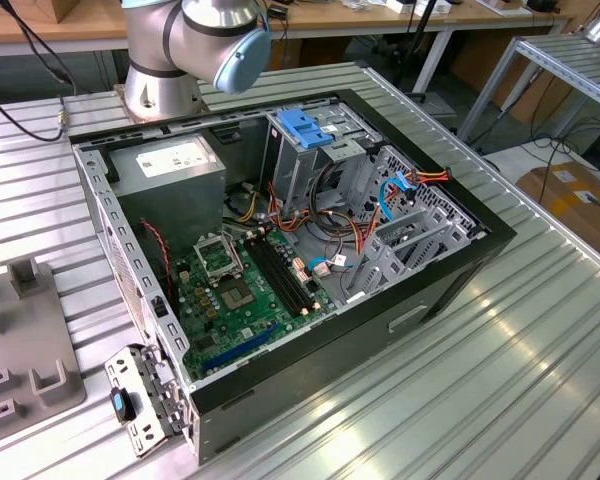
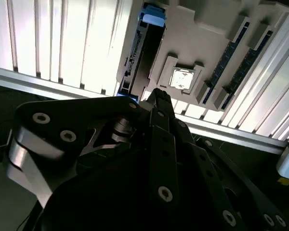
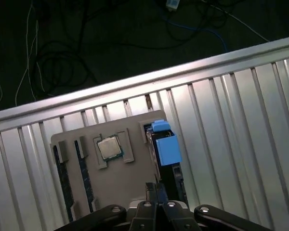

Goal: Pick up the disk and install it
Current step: 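Pick up the disk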

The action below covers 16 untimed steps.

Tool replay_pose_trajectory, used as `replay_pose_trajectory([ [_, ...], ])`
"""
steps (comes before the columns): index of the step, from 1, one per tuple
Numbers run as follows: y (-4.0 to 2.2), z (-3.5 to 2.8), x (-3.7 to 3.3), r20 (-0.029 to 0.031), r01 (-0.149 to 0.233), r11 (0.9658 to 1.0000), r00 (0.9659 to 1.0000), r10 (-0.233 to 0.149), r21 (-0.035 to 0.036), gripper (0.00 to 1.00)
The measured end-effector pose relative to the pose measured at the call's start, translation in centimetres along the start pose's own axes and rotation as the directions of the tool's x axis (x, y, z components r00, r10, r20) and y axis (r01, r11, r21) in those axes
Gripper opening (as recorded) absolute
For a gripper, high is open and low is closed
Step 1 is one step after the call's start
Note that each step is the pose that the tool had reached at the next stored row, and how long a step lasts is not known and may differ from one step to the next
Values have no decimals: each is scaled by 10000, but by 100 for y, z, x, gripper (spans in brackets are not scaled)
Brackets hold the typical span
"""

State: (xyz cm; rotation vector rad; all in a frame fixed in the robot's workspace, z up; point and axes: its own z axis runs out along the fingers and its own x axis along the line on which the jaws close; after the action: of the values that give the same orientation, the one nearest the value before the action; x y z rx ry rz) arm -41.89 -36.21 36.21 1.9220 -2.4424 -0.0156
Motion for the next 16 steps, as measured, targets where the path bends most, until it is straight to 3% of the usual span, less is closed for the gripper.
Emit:
replay_pose_trajectory([
  [2,1,9,-5,-4,500,9987,9988,-500,52,11],
  [4,8,15,-35,-11,745,9972,9972,-745,60,11],
  [8,19,36,-81,-16,1066,9943,9943,-1066,103,11],
  [12,22,55,-93,-11,1355,9905,9908,-1355,226,11],
  [16,29,85,-92,-13,1382,9902,9904,-1382,226,11],
])
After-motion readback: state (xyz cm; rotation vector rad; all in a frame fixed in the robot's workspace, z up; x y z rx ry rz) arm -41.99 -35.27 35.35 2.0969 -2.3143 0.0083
